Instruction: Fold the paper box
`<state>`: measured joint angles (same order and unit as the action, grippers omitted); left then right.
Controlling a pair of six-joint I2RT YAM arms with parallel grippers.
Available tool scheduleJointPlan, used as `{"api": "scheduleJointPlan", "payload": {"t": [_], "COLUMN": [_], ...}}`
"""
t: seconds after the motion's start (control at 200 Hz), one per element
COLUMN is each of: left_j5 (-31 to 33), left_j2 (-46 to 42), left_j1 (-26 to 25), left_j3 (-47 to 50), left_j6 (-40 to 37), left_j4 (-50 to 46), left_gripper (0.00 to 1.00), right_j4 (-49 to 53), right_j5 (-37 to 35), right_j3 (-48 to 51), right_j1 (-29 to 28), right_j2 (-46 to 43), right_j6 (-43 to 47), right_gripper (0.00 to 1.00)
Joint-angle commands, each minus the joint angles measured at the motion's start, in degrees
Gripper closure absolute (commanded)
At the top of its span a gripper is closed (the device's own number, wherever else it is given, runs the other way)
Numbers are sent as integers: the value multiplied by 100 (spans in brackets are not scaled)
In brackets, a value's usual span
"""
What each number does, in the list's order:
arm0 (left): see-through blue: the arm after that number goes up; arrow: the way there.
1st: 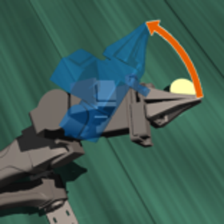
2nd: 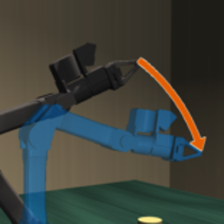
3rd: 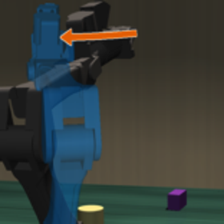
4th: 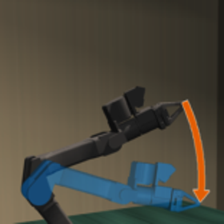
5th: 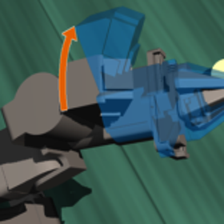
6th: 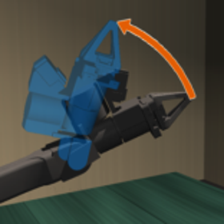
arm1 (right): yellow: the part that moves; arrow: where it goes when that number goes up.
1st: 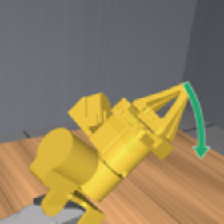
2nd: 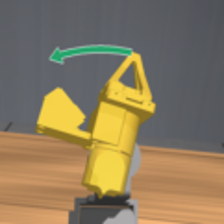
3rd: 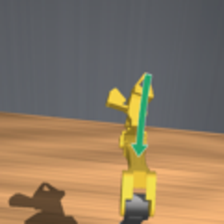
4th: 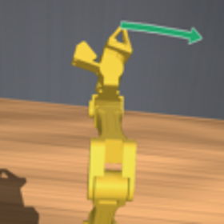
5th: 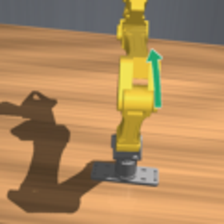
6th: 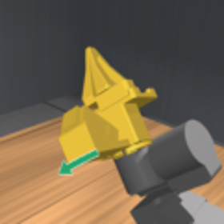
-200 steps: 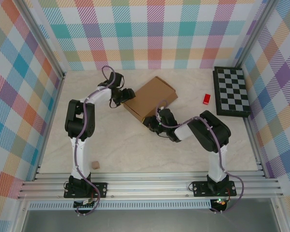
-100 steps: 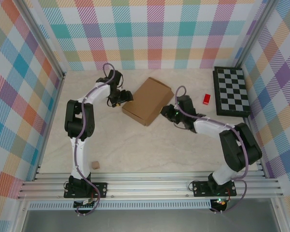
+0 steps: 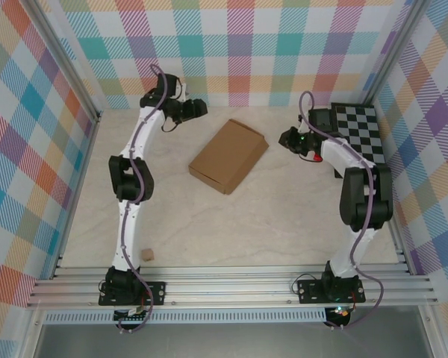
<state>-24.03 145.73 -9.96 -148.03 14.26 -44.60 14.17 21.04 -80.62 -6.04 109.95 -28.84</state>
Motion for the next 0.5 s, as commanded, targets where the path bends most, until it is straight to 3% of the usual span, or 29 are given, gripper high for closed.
{"api": "scheduleJointPlan", "payload": {"t": [0.0, 0.2, 0.495], "left_j5": [-732, -843, -969], "left_j2": [643, 1055, 1373], "left_j1": [39, -71, -420], "left_j3": [-334, -333, -325], "left_j6": [377, 752, 754], "left_j4": [613, 1511, 1607], "left_gripper": [24, 23, 23], "right_j4": [267, 223, 282], "right_j5": [366, 675, 996], "right_j3": [-442, -1117, -1649], "right_j1": [41, 42, 42], "right_j2": [464, 1267, 2058], "right_j6": [262, 313, 305], "right_gripper": [85, 88, 88]}}
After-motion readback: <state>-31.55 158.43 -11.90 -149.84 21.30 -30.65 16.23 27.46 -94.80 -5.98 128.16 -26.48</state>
